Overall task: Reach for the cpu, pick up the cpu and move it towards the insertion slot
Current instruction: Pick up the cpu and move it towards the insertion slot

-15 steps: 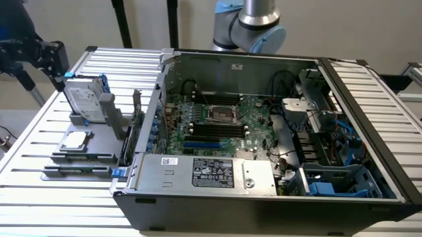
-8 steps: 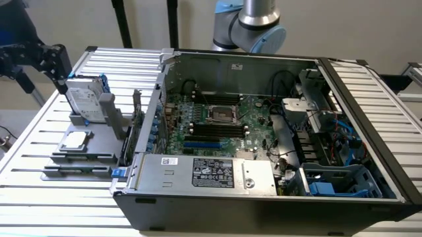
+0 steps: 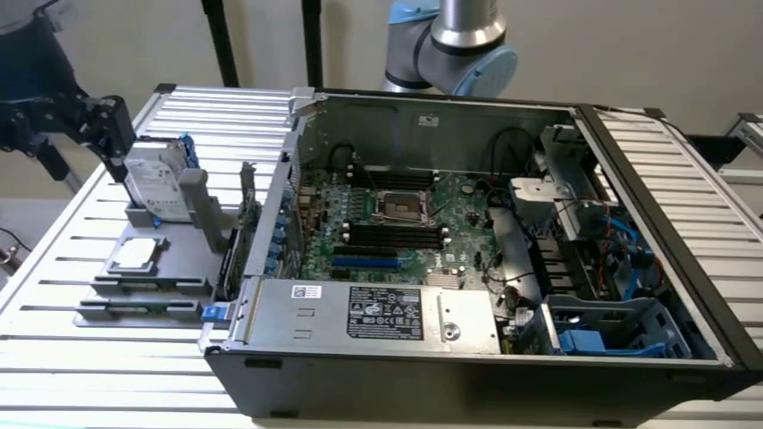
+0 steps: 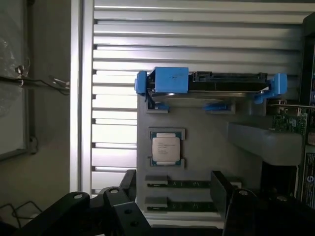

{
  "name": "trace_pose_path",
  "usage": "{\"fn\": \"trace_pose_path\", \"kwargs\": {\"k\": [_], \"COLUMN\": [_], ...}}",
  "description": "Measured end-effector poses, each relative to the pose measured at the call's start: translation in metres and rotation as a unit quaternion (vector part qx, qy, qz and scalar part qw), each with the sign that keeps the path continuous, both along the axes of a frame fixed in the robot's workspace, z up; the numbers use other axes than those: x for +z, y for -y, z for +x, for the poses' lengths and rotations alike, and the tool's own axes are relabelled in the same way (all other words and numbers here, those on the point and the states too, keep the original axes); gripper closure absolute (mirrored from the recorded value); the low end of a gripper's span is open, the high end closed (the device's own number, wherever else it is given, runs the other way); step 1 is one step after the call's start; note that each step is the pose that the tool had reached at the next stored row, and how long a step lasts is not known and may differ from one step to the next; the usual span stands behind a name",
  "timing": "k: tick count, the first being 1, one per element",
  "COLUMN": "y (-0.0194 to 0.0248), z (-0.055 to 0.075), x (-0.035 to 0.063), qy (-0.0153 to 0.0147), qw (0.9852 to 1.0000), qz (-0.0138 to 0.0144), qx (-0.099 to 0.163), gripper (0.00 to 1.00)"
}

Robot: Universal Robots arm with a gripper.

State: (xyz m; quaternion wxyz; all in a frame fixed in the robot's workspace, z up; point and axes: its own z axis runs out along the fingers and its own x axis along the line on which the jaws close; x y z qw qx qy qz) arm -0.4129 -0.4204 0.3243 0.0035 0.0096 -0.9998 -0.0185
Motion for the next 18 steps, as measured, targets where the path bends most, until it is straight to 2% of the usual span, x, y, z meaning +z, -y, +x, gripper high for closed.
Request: {"fn": "trace_pose_path", "kwargs": {"k": [18], "y": [0.0012], "z": [0.001], "x": [-0.0328], "qy": [0.0], "qw": [1.0], "qz": [0.0], "qx": [0.0], "gripper": [0.29]}}
